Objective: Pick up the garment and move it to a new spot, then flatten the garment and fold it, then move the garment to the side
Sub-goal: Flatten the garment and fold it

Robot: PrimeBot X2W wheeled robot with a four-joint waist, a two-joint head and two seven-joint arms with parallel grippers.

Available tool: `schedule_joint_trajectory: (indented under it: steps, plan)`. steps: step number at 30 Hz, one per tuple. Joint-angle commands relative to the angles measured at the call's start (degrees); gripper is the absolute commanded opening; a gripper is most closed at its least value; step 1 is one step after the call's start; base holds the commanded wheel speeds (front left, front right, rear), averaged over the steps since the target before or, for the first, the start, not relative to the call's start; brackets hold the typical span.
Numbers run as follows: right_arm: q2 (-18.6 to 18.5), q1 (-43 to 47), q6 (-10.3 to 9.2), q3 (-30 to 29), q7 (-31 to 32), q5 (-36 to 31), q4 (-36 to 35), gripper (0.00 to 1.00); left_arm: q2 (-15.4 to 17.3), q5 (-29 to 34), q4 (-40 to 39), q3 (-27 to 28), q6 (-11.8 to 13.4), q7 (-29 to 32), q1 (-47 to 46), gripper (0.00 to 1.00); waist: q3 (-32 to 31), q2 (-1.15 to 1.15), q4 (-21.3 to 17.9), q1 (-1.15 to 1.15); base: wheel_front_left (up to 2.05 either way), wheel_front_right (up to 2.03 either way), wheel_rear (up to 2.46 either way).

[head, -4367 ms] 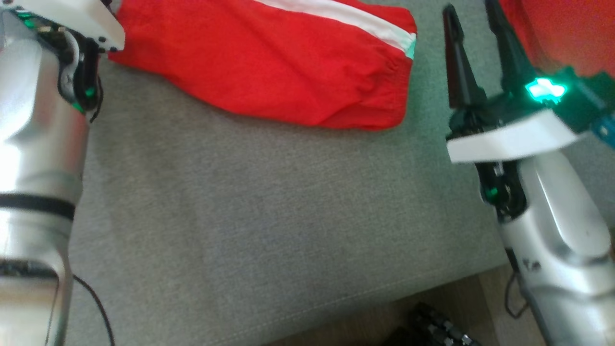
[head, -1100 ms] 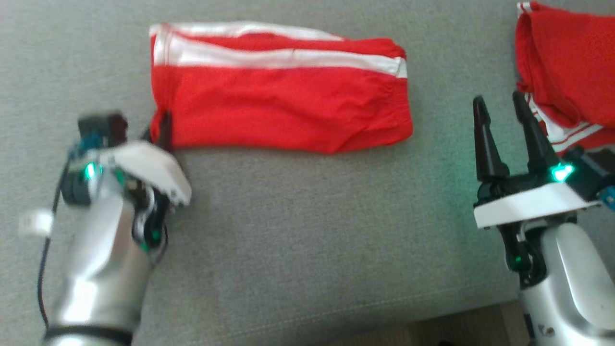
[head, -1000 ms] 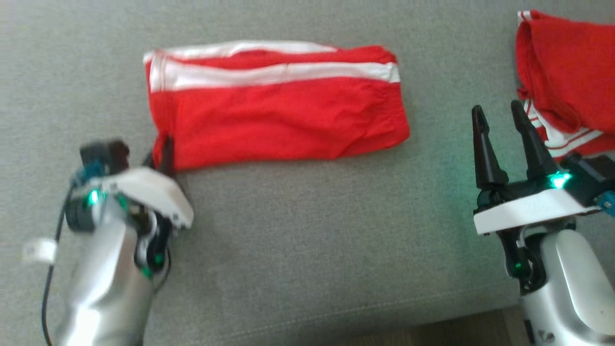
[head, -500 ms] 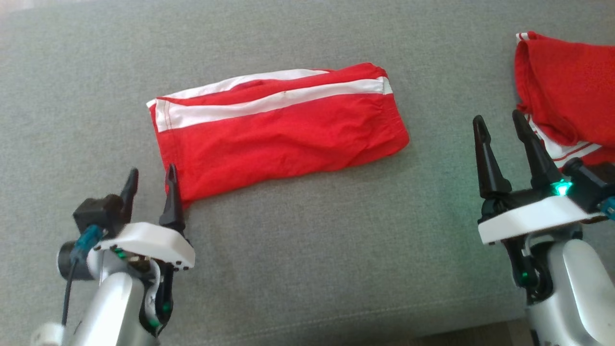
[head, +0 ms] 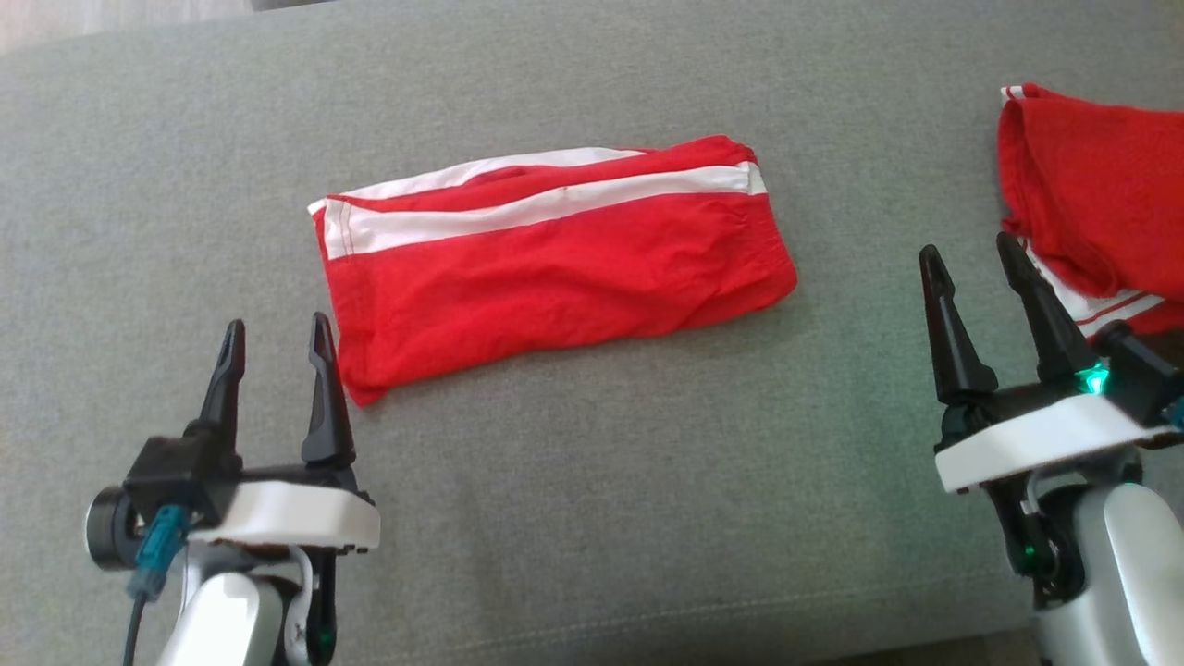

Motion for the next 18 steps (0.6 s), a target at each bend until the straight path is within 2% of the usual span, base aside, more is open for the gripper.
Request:
schedule_joint_trajectory:
  steps: [1, 18]
  plan:
    - [-0.7, 0.0, -0.05, 0.7, 0.3, -0.6, -2.5, 1.0, 1.4, 0.8, -2.4, 1.5, 0.4, 0.0, -1.3, 1.0, 0.1, 0.0, 0.1, 0.0, 0.0, 0.0, 0.0]
    - [-1.0, -0.2, -0.05, -0.1, 1.8, -1.0, -4.2, 1.0, 1.2, 1.0, -3.0, 0.9, 1.0, -0.3, -3.0, 1.0, 1.7, 0.0, 1.4, 0.0, 0.0, 0.0, 0.0]
